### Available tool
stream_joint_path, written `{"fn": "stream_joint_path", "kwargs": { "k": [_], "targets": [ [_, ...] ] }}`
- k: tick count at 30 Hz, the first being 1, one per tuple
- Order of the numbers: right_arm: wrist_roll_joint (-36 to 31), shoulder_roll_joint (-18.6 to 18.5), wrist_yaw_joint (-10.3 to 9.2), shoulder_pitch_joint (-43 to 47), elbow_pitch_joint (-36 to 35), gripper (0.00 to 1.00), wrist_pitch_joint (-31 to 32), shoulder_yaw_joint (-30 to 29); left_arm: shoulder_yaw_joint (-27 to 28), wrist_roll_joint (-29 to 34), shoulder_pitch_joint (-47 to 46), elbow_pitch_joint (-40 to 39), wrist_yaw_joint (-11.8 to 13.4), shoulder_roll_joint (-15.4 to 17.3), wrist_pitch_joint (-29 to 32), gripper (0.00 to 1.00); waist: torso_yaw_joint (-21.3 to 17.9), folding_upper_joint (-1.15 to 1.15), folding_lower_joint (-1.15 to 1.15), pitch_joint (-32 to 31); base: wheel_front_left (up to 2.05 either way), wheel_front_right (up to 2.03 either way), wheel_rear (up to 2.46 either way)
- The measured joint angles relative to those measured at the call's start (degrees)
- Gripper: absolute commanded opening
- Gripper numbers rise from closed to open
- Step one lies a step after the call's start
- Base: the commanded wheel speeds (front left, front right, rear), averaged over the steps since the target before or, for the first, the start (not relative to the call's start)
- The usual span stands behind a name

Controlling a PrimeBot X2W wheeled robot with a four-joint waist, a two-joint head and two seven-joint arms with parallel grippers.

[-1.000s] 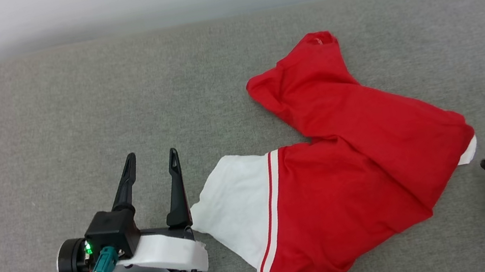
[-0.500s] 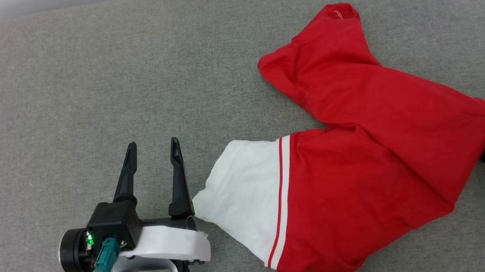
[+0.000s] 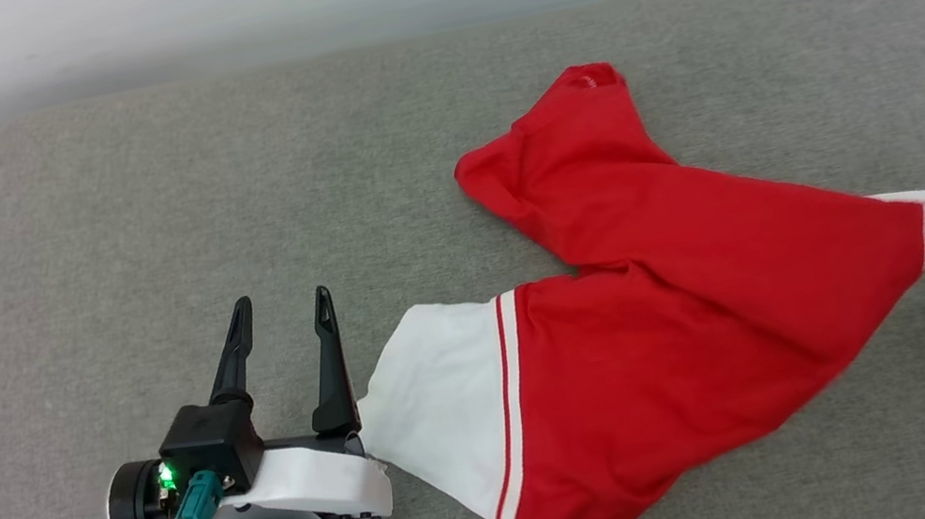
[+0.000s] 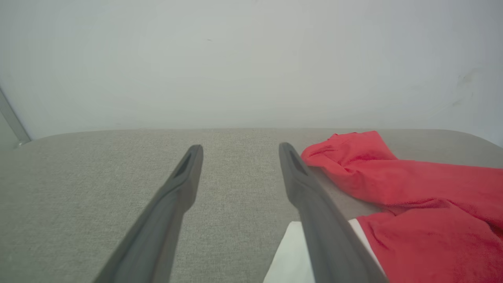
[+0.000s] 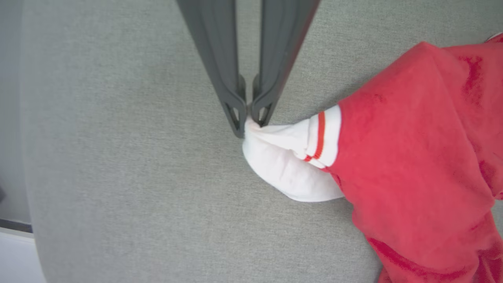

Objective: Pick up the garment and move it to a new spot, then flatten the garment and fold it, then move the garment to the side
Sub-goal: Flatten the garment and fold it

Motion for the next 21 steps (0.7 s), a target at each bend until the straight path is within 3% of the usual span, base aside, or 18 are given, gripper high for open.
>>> {"fn": "stream_joint_path", "kwargs": {
  "k": [4,7,11,15,16,17,21],
  "targets": [
    [-1.3,-2.4,0.00,1.4,-6.0,0.00,4.1,-6.3,0.1,-0.3,0.3,-0.7,0.3,0.3,0.0,1.00,-1.1,0.00,0.00,-0.9,0.00,0.00,0.00],
    [-2.4,-2.2,0.00,4.0,-7.7,0.00,6.4,-11.3,0.1,-0.3,0.7,-1.4,0.5,0.5,0.1,1.00,-1.3,0.00,0.00,-0.4,0.00,0.00,0.00],
    [-3.2,2.3,0.00,8.4,-4.4,0.00,5.8,-15.7,0.0,-0.3,0.8,-1.7,0.7,1.0,0.2,1.00,-1.4,0.00,0.00,0.9,0.00,0.00,0.00],
    [-2.9,8.4,0.00,11.6,3.3,0.00,0.1,-17.2,-0.1,-0.3,0.7,-1.7,0.7,1.1,0.4,1.00,-1.2,0.00,0.00,2.0,0.00,0.00,0.00],
    [-2.7,9.5,0.00,12.0,5.1,0.67,-2.1,-17.2,-0.1,-0.3,0.7,-1.7,0.7,1.2,0.4,1.00,-1.2,0.00,0.00,2.2,0.00,0.00,0.00],
    [-2.6,10.1,0.00,12.2,6.6,1.00,-4.8,-17.0,-0.1,-0.3,0.6,-1.7,0.7,1.3,0.5,1.00,-1.2,0.00,0.00,2.2,0.00,0.00,0.00],
    [-1.7,11.4,0.00,12.3,10.0,1.00,-15.3,-16.2,0.1,-0.4,0.5,-1.6,0.8,1.8,0.7,1.00,-1.3,0.00,0.00,1.8,0.00,0.00,0.00]
  ]
}}
